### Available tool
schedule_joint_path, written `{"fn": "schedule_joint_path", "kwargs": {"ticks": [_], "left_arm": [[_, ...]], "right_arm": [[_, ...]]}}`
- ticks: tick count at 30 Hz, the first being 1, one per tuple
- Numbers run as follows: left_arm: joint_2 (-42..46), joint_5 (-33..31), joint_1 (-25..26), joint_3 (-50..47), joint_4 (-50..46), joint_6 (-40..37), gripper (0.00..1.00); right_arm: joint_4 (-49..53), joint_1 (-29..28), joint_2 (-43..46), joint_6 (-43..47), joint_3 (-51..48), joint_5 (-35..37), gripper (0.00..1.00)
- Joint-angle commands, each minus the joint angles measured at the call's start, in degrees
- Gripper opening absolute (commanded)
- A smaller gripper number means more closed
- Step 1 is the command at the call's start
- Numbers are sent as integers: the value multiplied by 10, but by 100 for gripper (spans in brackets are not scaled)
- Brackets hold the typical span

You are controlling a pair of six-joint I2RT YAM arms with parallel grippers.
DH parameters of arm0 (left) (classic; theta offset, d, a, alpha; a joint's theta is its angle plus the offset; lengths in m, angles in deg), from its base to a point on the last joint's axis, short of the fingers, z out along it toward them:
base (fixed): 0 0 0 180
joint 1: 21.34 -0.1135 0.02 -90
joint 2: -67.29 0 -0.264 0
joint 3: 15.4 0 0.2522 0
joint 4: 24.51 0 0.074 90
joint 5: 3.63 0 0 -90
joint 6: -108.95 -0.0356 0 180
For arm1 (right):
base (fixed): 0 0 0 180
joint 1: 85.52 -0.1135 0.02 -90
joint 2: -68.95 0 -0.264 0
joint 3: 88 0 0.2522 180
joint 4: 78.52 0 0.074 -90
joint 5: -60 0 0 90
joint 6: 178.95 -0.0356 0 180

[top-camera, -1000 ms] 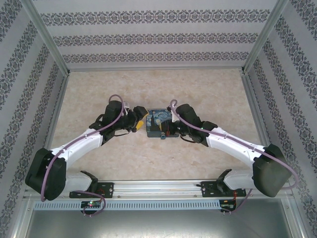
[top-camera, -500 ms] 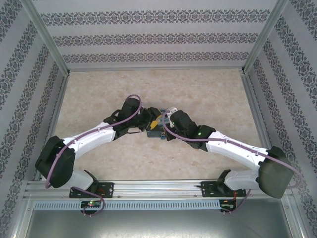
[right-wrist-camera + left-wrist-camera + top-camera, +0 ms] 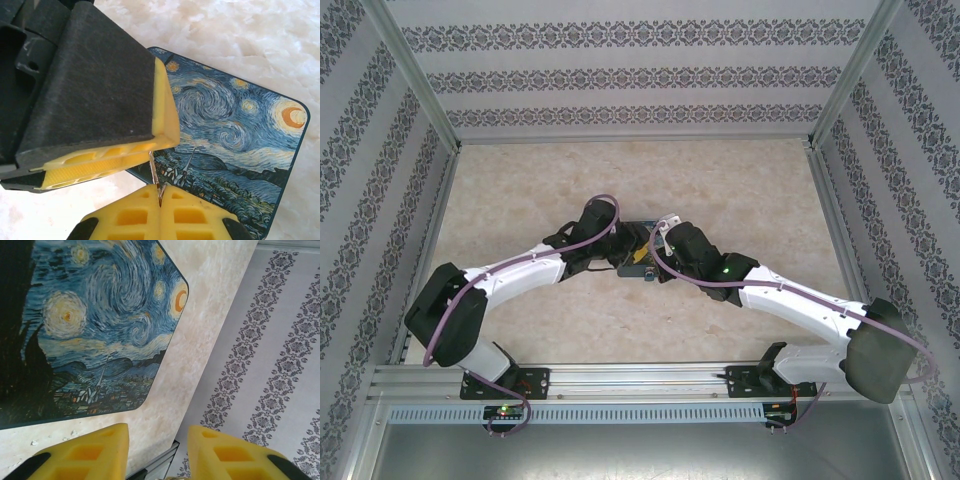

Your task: Unlock the padlock with the key

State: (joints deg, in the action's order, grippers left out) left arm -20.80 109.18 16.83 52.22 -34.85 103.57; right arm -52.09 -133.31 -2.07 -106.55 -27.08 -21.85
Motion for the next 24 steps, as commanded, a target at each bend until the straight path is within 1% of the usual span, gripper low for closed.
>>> {"fn": "schedule_joint_path", "kwargs": {"ticks": [1, 8, 15, 22, 24], "left_arm": [[-7, -5, 12, 19, -3, 13, 33], [-12, -3, 15, 20, 1, 13, 21], [-12, -3, 17, 19, -3, 9, 13], [-13, -5, 19, 22, -6, 4, 0], [-12, -8, 18, 21, -7, 1, 0]], "right_arm": [[3, -5, 8, 2, 0, 13, 0], [2, -6, 0, 1, 3, 13, 0], [2, -5, -2, -1, 3, 14, 0], [4, -6, 1, -5, 4, 18, 0], [6, -5, 3, -7, 5, 20, 0]]}}
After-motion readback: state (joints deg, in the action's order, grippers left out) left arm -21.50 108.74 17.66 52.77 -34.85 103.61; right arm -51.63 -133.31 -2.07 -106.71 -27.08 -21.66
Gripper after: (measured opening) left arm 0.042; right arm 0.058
